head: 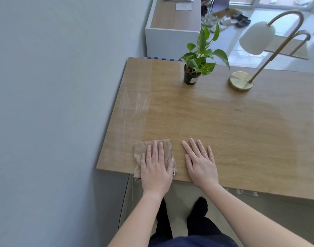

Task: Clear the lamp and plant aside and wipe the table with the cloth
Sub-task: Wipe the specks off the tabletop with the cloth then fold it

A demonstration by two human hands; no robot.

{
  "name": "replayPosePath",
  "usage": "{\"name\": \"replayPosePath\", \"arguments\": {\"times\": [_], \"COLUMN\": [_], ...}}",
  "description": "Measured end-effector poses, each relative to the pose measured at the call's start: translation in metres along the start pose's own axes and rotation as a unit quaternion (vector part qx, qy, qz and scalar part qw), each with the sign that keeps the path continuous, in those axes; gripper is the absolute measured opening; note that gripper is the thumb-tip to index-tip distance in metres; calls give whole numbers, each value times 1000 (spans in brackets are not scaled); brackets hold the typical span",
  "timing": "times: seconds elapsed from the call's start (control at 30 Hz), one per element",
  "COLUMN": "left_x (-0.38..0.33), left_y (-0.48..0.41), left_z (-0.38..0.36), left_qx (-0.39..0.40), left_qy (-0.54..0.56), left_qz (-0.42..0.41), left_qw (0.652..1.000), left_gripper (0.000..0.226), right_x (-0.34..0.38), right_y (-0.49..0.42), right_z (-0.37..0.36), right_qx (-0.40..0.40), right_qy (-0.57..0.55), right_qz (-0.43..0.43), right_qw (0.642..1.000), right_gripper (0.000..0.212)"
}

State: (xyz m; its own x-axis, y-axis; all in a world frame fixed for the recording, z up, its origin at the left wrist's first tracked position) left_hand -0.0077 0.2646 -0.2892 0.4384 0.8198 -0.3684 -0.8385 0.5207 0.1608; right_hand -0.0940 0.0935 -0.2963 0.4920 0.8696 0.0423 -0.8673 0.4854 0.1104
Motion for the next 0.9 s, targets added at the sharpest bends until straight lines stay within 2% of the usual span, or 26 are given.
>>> {"name": "replayPosePath", "arguments": {"times": [0.17,0.3,0.4,0.9], "left_x": [11,64,98,99], "left_y": [-15,-57,-68,-28], "left_z": [4,32,49,56], "left_qx": [-11,-12,-6,-5], "left_qy": [5,5,-6,53], "left_qz": [0,48,50,69], "left_qw": [1000,999,999,996], "left_gripper": [79,79,79,65], "right_x": [1,0,0,2], "right_y": [-1,1,1,1], "right_z": [1,1,2,-1], "right_qx": [2,3,-1,2], "right_qy": [-4,-8,-6,10], "right_qz": [4,2,1,-2], "right_qw": [1000,1000,1000,1000], "right_gripper": [55,55,56,56]}}
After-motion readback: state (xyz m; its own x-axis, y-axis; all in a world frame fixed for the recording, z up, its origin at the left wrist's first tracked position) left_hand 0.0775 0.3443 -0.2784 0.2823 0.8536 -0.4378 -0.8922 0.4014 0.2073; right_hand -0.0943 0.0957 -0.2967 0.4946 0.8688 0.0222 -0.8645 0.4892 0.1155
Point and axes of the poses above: each hand's wrist, its own y-axis away from the middle knuckle, its own z-axis out of the back of the hand, x = y × z, the point moved 6 cm from there along -y, towards the middle knuckle, and after that the axes turned 11 degrees about y, right-handed, at the moved point
